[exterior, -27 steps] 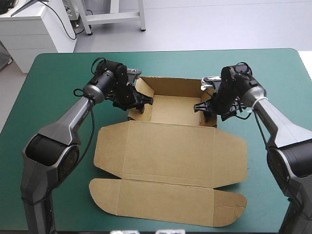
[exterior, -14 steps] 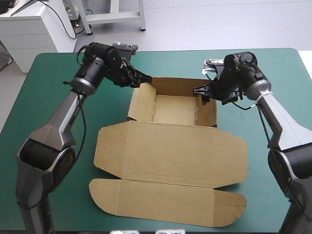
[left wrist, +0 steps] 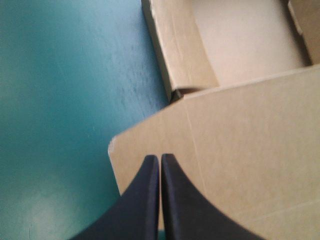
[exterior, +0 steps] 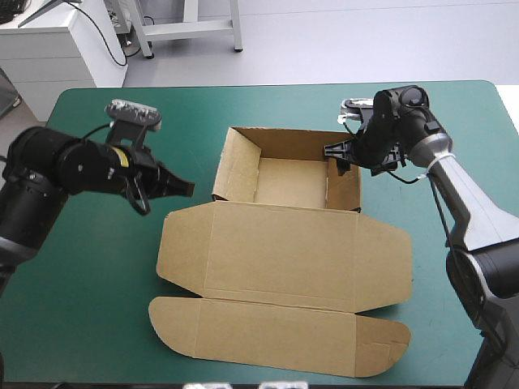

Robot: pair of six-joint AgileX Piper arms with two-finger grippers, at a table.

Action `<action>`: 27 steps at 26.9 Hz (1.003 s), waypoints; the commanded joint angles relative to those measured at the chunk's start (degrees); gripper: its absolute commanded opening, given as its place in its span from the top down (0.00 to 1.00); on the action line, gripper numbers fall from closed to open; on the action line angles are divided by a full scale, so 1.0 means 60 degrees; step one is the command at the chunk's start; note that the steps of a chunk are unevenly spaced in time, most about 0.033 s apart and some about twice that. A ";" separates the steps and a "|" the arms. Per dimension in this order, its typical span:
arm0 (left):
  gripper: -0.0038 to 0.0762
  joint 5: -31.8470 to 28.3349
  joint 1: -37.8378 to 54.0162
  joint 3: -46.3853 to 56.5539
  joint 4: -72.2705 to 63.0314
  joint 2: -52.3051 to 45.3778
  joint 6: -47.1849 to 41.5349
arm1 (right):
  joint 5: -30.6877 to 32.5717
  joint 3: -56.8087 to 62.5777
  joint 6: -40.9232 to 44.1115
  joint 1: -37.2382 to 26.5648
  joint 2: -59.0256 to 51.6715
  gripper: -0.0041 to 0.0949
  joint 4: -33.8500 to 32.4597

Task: Fold the box

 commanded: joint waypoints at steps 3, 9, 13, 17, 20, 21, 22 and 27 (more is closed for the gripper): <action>0.96 -0.0122 -0.0055 0.3113 0.0016 -0.1829 0.0023 | -0.0183 -0.0134 0.0164 0.0009 0.0172 0.32 0.0013; 0.96 -0.1592 -0.0055 0.6126 -0.0110 -0.3912 -0.0020 | -0.0075 -0.0134 0.0164 0.0009 0.0633 0.32 0.0216; 0.96 -0.2279 -0.0055 0.7202 -0.0234 -0.5064 0.0024 | -0.0153 -0.0134 0.0164 0.0009 0.0672 0.44 0.0393; 0.96 -0.2532 -0.0055 0.7908 -0.0199 -0.6141 0.0025 | -0.0153 -0.0179 0.0129 0.0009 0.0672 0.89 -0.0182; 0.96 -0.2555 -0.0055 0.8239 -0.0199 -0.6897 0.0025 | -0.0153 -0.0454 -0.0117 -0.0104 0.0672 0.98 -0.0351; 0.96 -0.2555 -0.0055 0.8281 -0.0199 -0.7147 0.0025 | -0.0131 -0.0584 -0.0231 -0.0150 0.0652 0.98 -0.0332; 0.96 -0.2555 -0.0055 0.8333 -0.0176 -0.7397 0.0025 | -0.0131 -0.0703 -0.0527 -0.0286 0.0604 0.98 -0.0229; 0.96 -0.2766 -0.0055 0.8350 0.0045 -0.8450 0.0025 | 0.0055 -0.1455 -0.1507 -0.1378 0.0306 0.98 0.0016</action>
